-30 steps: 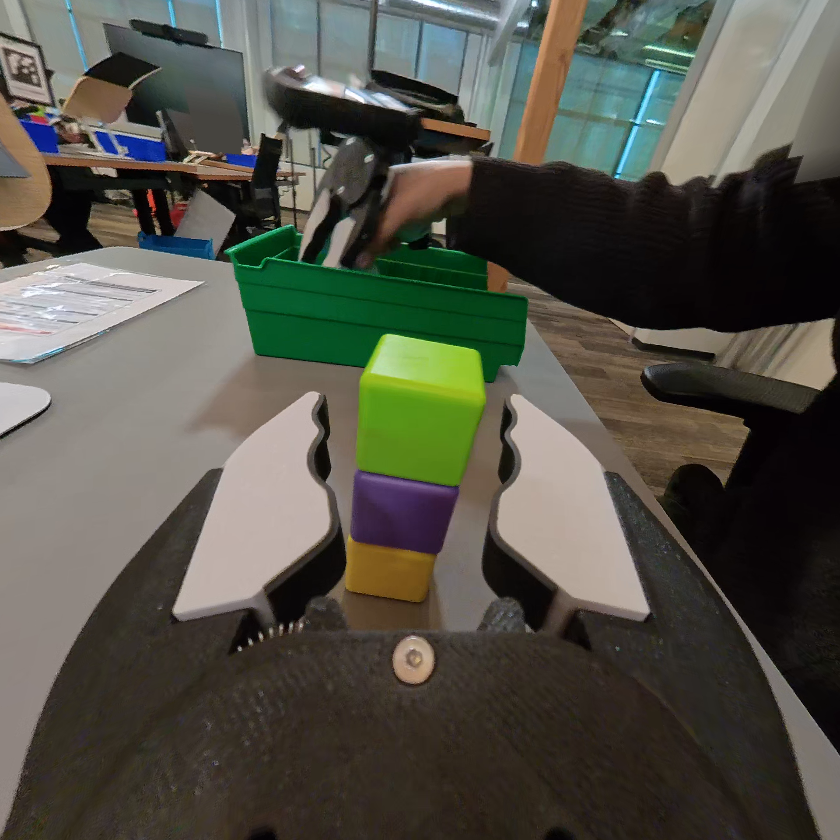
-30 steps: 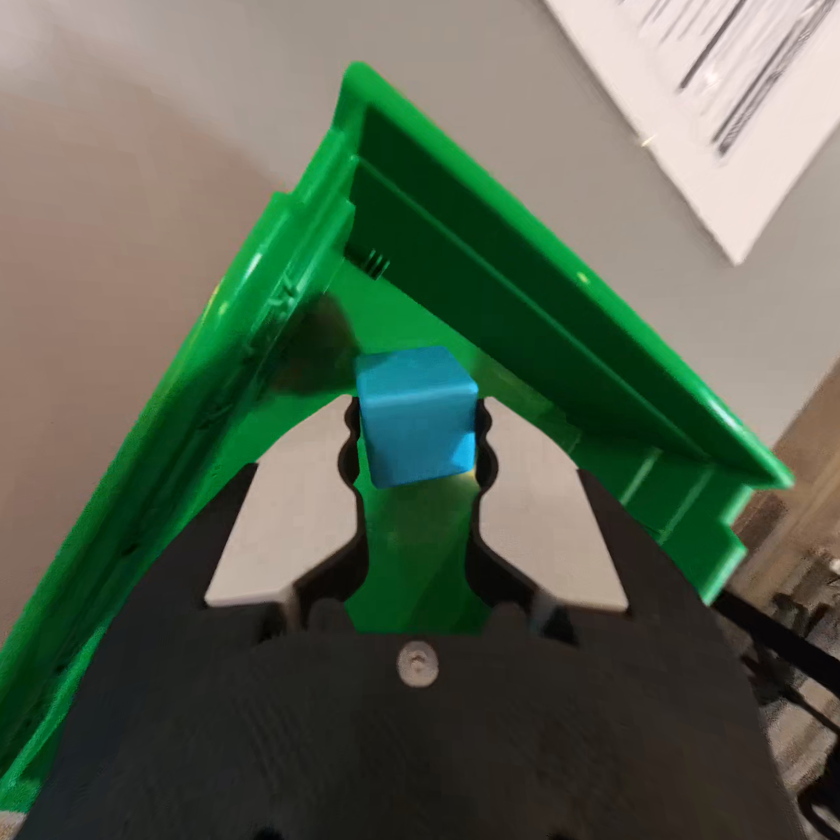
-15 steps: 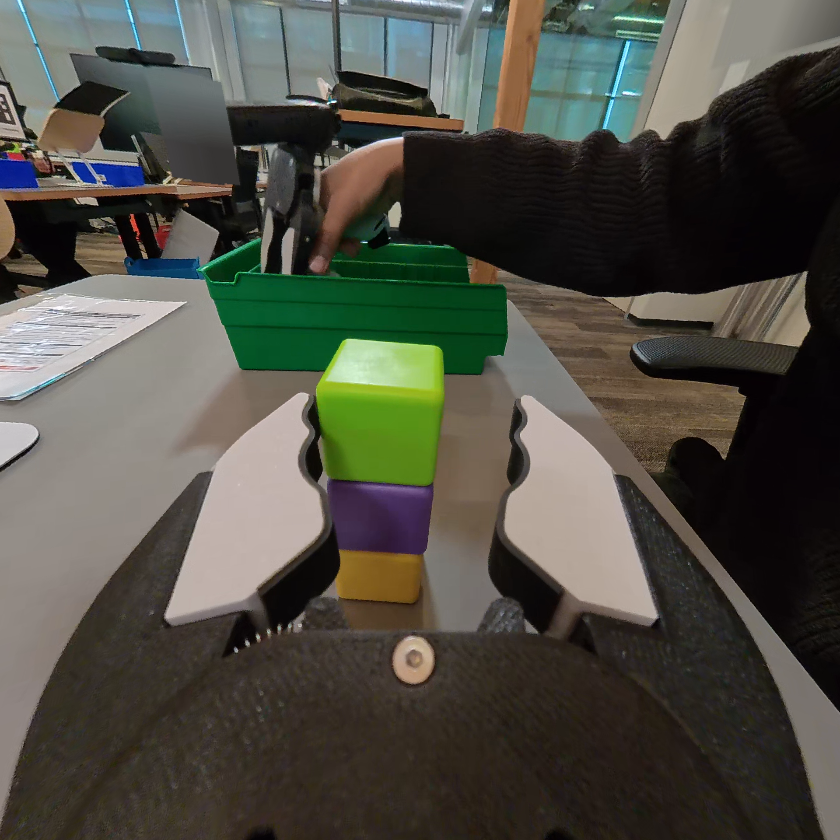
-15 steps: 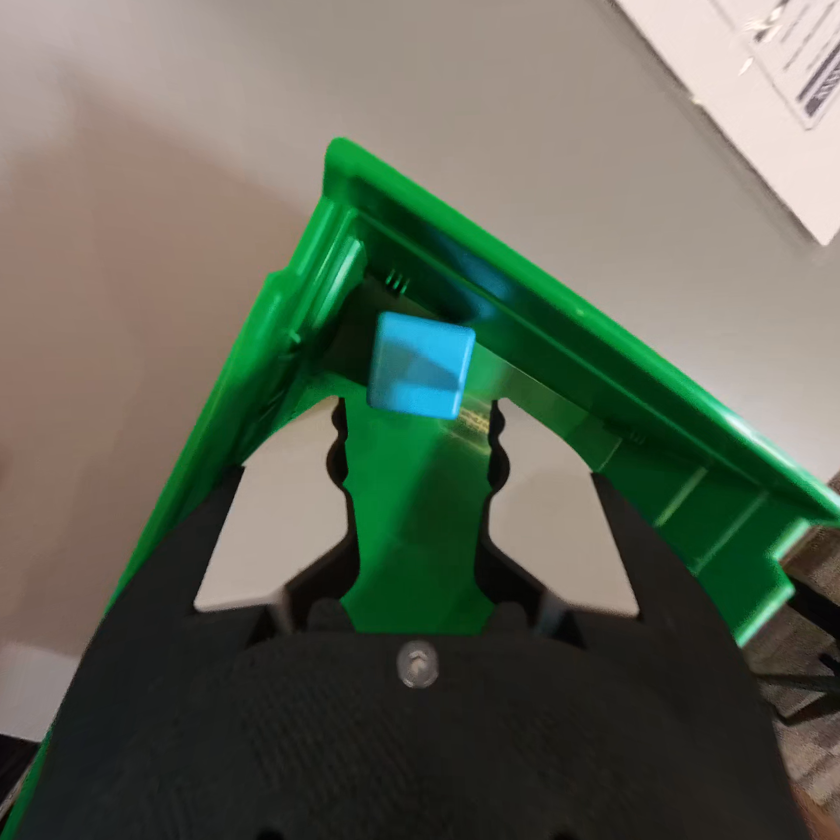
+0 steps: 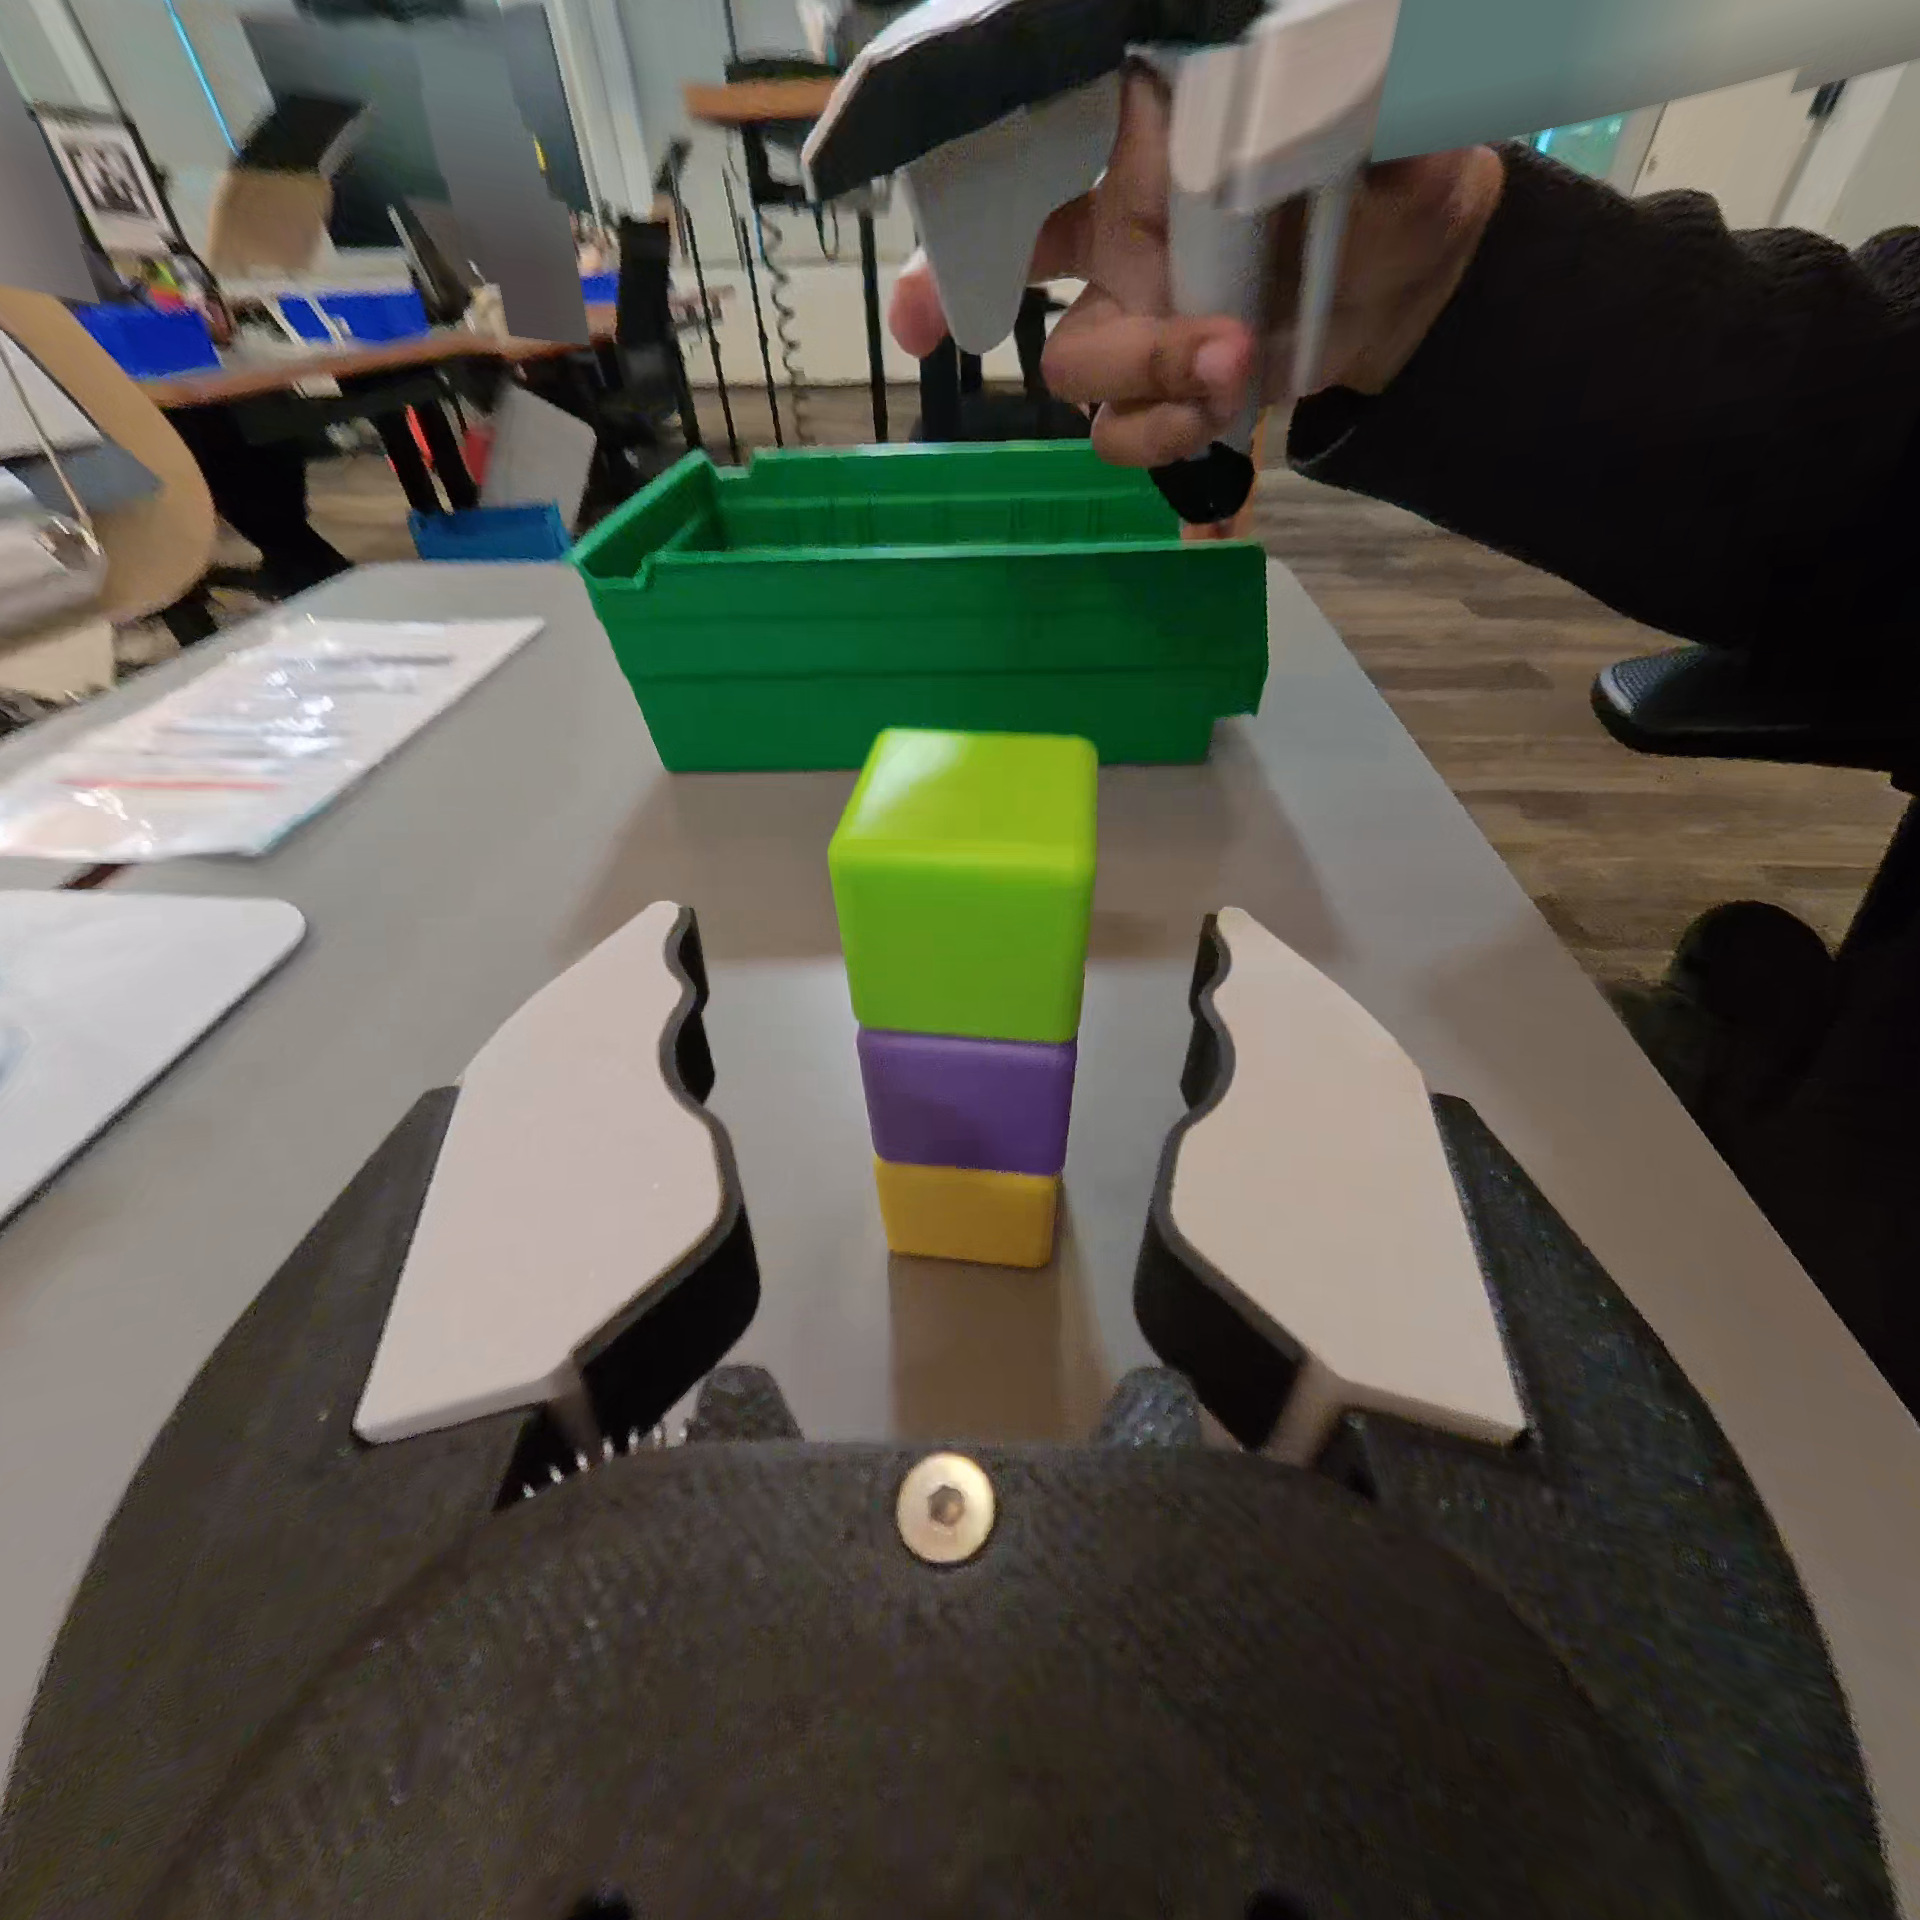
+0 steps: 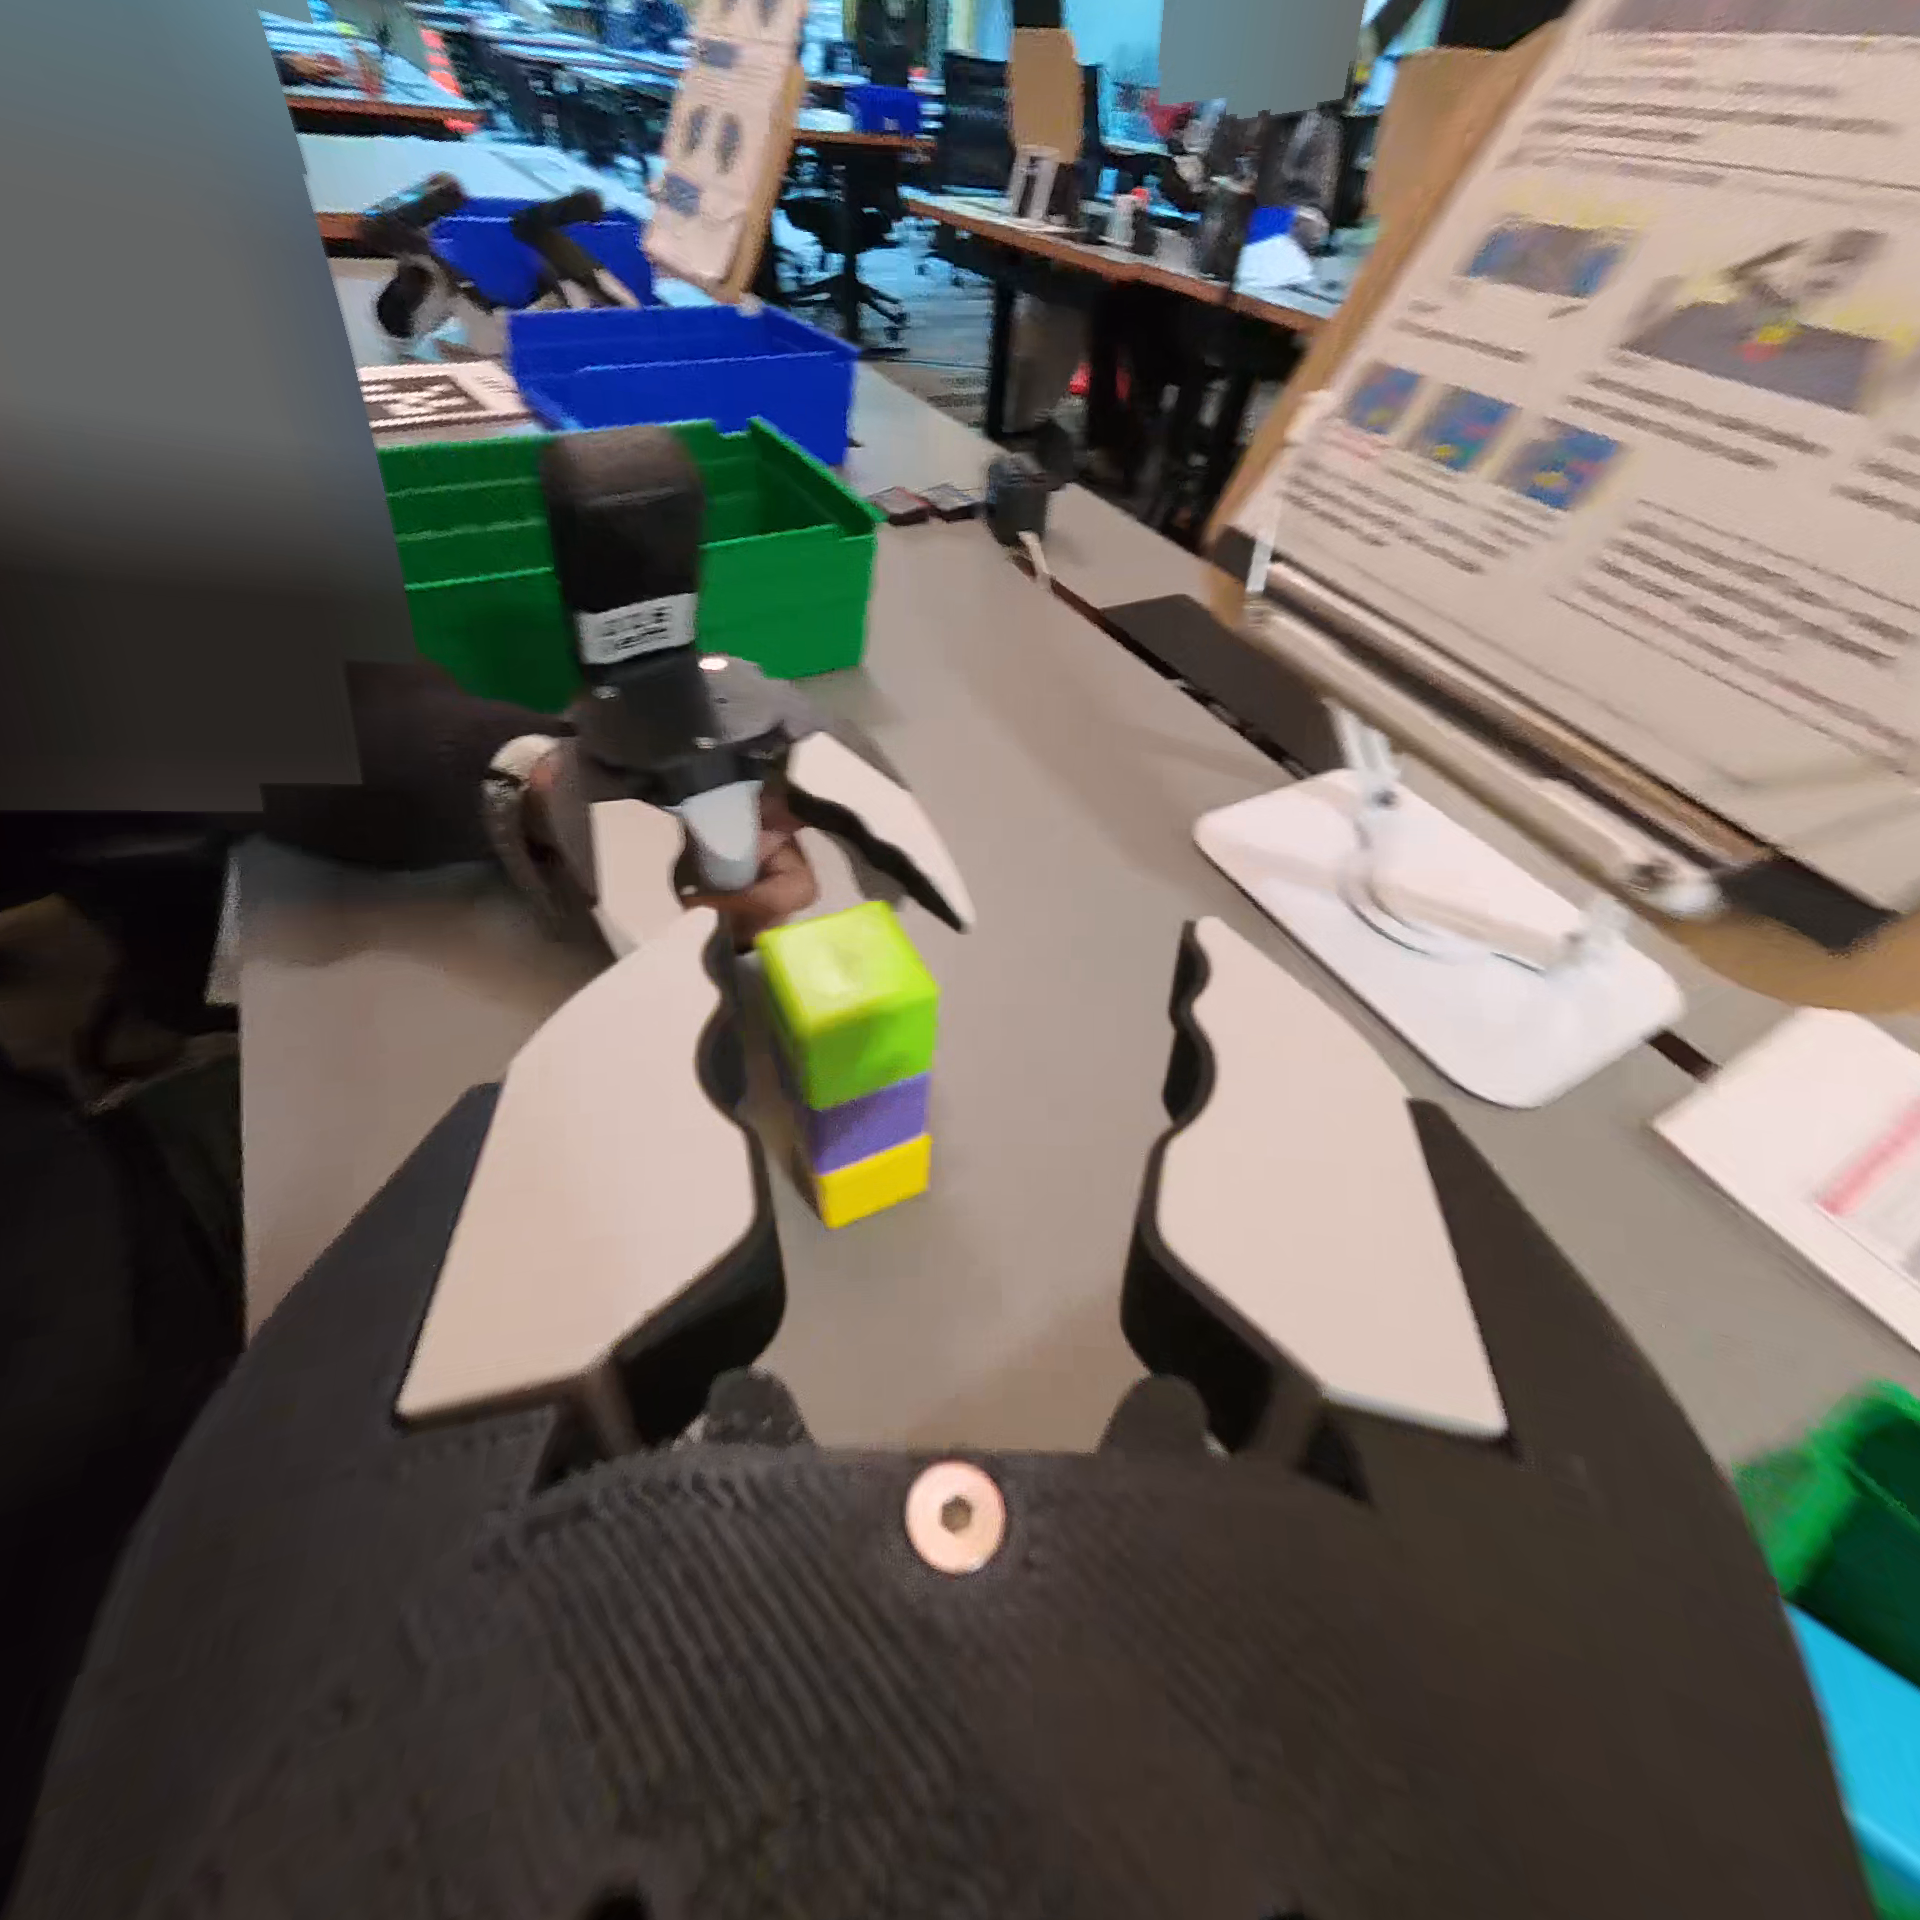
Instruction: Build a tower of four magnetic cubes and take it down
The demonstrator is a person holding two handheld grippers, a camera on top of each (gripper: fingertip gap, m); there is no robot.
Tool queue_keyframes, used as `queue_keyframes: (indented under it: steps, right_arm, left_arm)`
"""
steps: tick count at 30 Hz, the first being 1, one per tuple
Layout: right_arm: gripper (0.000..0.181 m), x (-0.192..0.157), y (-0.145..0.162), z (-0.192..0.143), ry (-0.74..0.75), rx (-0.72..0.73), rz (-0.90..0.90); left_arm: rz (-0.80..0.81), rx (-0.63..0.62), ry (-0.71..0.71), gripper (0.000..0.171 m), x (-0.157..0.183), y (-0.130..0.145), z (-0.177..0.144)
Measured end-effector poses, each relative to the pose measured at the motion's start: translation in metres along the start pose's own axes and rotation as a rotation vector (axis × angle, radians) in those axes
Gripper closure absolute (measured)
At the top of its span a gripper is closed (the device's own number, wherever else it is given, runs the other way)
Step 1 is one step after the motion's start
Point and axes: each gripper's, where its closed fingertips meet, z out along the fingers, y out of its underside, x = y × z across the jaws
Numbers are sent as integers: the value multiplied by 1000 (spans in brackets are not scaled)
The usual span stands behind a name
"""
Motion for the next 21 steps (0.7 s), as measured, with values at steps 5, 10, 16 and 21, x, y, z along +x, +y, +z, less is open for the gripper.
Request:
queue_keyframes:
  steps: [5, 10, 16, 21]
  right_arm:
    - [100, -32, 22, 43, -125, 37, 37]
    - [102, -30, 38, 62, -114, 62, 12]
    - [105, -30, 48, 67, -136, 92, 35]
    - [109, -37, 54, 71, -183, 135, 38]
  left_arm:
    - [-50, -86, 26, 75, 3, 21, 9]
    - [-76, -137, -13, 77, -2, 28, 15]
    - [-135, -178, 8, 88, -1, 34, 17]
    - [-163, -197, 42, 98, 2, 36, 18]
